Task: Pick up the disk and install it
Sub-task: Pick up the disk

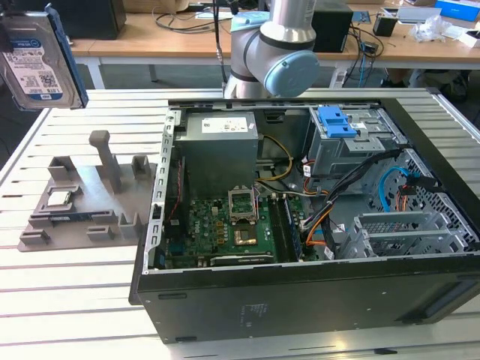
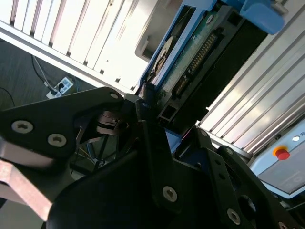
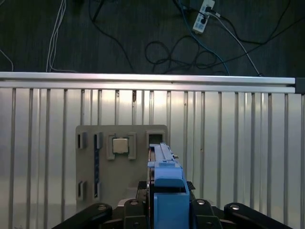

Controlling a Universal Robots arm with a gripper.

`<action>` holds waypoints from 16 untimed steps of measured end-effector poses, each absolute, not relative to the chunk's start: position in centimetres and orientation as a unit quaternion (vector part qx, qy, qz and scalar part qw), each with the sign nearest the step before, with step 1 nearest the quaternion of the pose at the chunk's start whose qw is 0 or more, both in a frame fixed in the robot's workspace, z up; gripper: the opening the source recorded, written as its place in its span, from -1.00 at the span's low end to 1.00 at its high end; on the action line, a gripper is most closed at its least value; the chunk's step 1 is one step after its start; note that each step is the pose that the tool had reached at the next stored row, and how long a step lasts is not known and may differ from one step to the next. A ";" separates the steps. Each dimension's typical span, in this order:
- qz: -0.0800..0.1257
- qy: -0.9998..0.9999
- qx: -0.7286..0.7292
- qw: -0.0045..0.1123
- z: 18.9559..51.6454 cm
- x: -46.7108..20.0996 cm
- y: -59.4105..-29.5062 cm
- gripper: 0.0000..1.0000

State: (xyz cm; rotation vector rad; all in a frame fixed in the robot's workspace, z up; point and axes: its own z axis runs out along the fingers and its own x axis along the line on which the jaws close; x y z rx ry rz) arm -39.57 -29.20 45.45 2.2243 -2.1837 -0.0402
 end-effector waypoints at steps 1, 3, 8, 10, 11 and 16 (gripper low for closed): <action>-0.013 -0.700 0.713 0.012 45.7 -39.6 -29.2 -0.27; -0.013 -0.700 0.713 0.012 46.2 -39.6 -29.2 -0.27; -0.013 -0.700 0.713 0.012 48.2 -39.6 -29.2 -0.27; -0.013 -0.700 0.713 0.012 48.8 -39.6 -29.2 -0.27; -0.013 -0.700 0.713 0.012 49.1 -39.6 -29.2 -0.27; -0.013 -0.700 0.713 0.012 50.2 -39.6 -29.2 -0.27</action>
